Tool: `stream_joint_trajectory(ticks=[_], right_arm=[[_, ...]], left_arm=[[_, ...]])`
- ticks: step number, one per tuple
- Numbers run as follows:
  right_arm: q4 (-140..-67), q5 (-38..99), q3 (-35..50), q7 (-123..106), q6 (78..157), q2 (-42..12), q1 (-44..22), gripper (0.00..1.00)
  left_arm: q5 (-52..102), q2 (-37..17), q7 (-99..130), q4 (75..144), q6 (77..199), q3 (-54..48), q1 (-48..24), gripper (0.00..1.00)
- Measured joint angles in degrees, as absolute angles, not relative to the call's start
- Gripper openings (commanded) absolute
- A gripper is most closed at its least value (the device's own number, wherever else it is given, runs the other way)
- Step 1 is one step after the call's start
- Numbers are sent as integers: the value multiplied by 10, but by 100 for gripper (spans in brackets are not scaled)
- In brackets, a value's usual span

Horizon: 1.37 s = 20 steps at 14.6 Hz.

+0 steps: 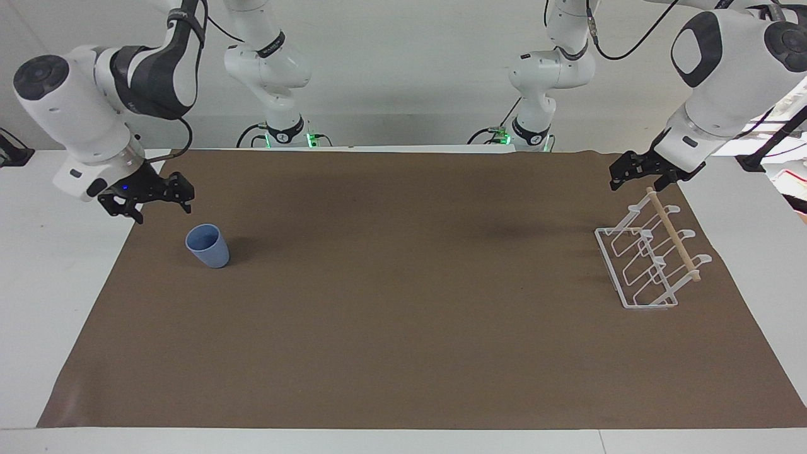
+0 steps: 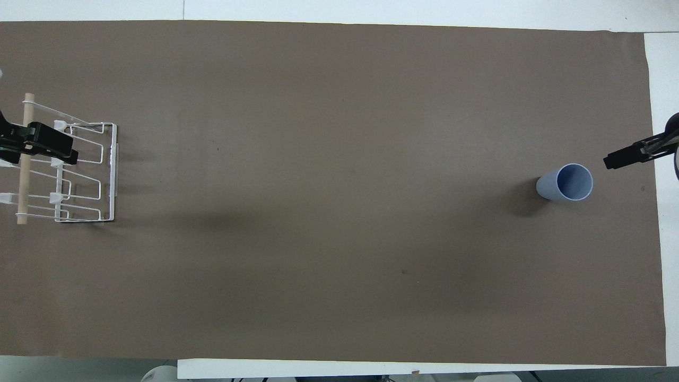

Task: Hang cup on cup holder
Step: 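Reach the right gripper to the blue cup and grasp its rim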

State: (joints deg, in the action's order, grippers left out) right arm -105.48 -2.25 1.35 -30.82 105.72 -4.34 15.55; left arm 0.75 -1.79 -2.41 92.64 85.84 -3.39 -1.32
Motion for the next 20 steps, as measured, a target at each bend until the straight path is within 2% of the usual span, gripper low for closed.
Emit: stream_joint_trajectory(ticks=[4,8,13,14,16,18,19,20], right_arm=[[-1112,-22,15,-324,1109,-52,165,100],[-1138,-16,17,-323,1128,-52,161,98],[-1191,9,17,-300,1210,-64,160,88],[-1198,9,17,-300,1218,-68,160,81],[-1205,9,17,-300,1223,-72,160,47],[-1206,9,17,-300,1223,-72,159,19],[-1206,9,17,-300,1223,-72,159,7],[-1206,9,17,-300,1223,-72,158,2]], left_arm=[[8,-17,-24,926,858,-35,-13,100],[8,-17,-24,926,858,-35,-14,100],[8,-17,-24,928,858,-35,-14,100],[8,-17,-24,929,858,-35,-14,100],[8,-16,-24,932,859,-35,-14,100],[8,-16,-24,933,859,-34,-13,100],[8,-16,-24,933,859,-34,-13,100],[8,-15,-24,933,859,-34,-12,100]])
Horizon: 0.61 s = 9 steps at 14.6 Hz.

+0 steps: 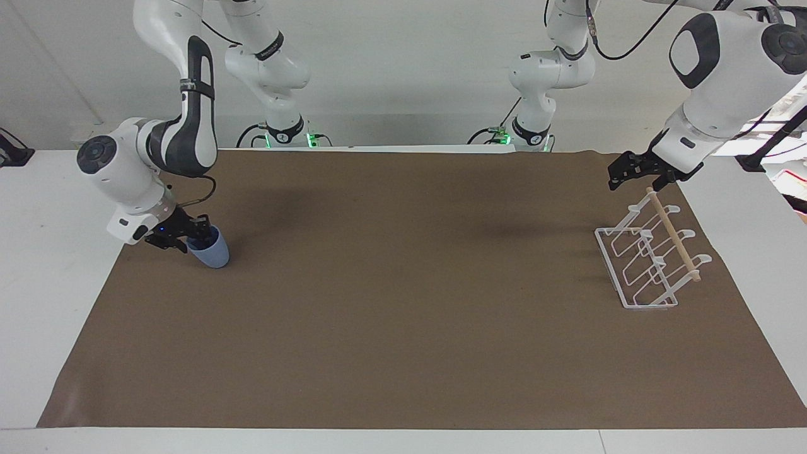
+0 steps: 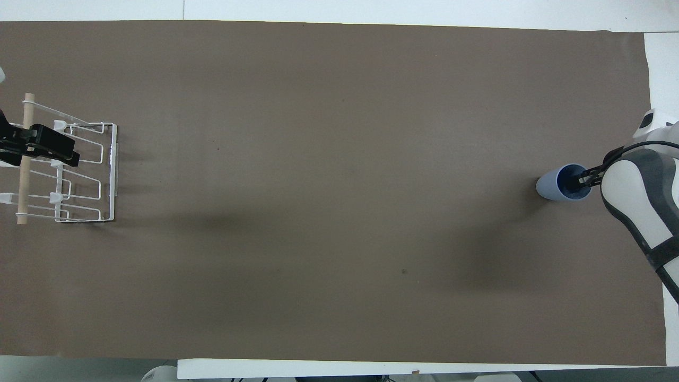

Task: Hang cup on cup holder
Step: 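Reach the right gripper to the blue cup and grasp its rim, then lift the cup with the right gripper while the left gripper approaches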

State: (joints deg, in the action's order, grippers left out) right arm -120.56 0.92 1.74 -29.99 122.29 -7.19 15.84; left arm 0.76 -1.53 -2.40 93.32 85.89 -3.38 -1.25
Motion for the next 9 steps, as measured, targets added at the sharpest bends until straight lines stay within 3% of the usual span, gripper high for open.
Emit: stream_joint_trajectory(ticks=[5,9], right_arm=[[-1201,9,18,-301,1218,-72,156,0],[-1104,83,30,-302,1069,-69,136,1]], left_arm=[[8,-12,13,937,859,-35,-19,100],[12,-5,68,950,859,-39,-37,100]])
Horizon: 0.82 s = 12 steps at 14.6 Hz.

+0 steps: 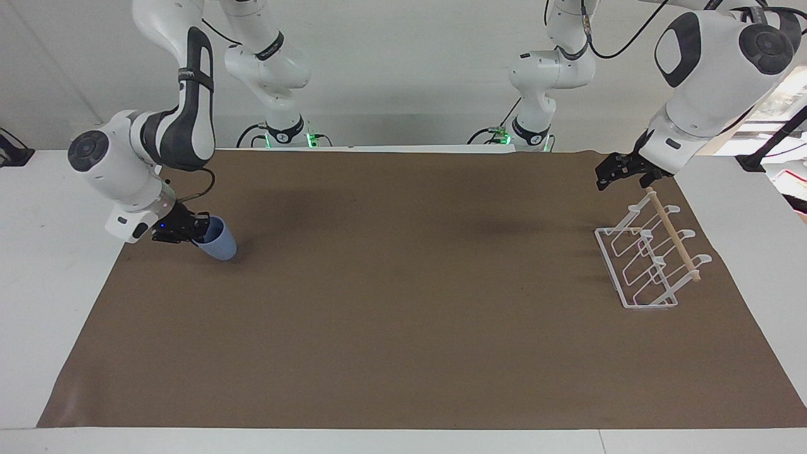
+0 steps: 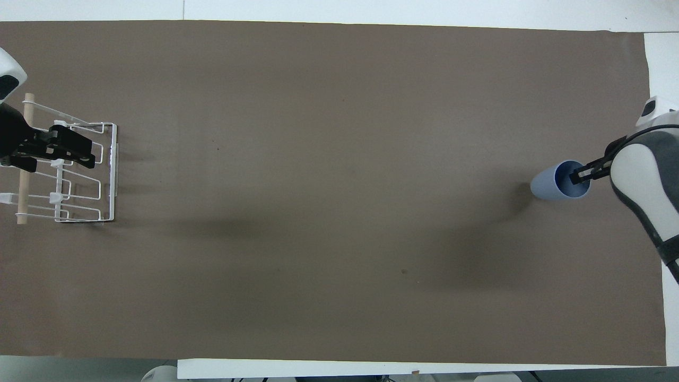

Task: Hang cup on cup holder
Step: 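Lift the cup with the right gripper while the left gripper approaches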

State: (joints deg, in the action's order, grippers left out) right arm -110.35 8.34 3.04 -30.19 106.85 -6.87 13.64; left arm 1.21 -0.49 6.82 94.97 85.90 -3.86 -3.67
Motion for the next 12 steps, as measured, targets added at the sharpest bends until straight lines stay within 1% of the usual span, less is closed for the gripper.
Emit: stream_joint_trajectory(ticks=[1,3,6,9,12], right_arm=[[-1077,142,35,-300,1027,-64,129,1],[-1057,257,39,-281,975,-51,111,1],[-1058,372,40,-216,937,-48,78,2],[-1062,452,41,-117,938,-48,22,2],[-1066,505,42,-4,1008,-49,-59,2]], left_arm=[[26,-4,92,951,860,-39,-37,100],[73,-2,168,957,871,-39,-37,100],[136,-1,334,956,878,-40,-48,100],[186,1,532,948,881,-41,-87,100],[249,2,717,946,910,-43,-104,100]])
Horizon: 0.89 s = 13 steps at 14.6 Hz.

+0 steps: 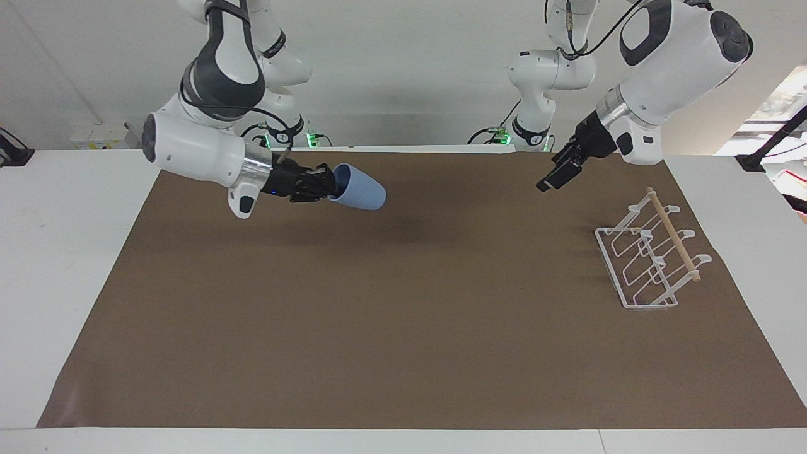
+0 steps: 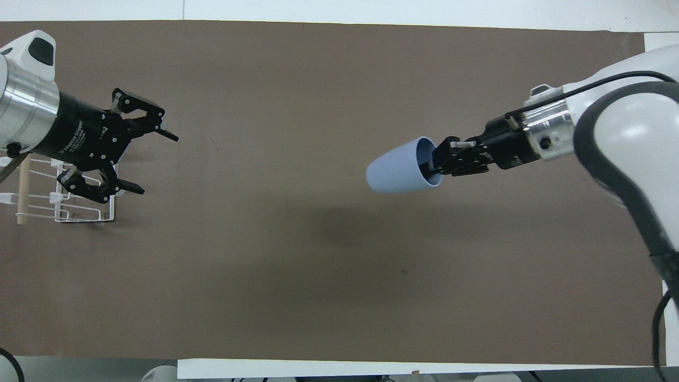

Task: Hang cup on cup holder
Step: 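Lift the cup with the right gripper while the left gripper approaches, then grasp the cup with the left gripper and open the right gripper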

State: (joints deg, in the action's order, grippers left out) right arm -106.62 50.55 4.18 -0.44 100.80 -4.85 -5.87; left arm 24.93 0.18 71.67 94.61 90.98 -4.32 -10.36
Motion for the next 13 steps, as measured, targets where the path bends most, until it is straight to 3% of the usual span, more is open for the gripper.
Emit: stream_joint_trajectory(ticks=[5,13], right_arm=[[-1080,569,43,132,1136,-50,-179,2],[-1081,602,42,199,1183,-49,-239,3]], left_arm=[[273,2,973,948,961,-44,-128,100],[339,7,1055,995,988,-44,-156,99]])
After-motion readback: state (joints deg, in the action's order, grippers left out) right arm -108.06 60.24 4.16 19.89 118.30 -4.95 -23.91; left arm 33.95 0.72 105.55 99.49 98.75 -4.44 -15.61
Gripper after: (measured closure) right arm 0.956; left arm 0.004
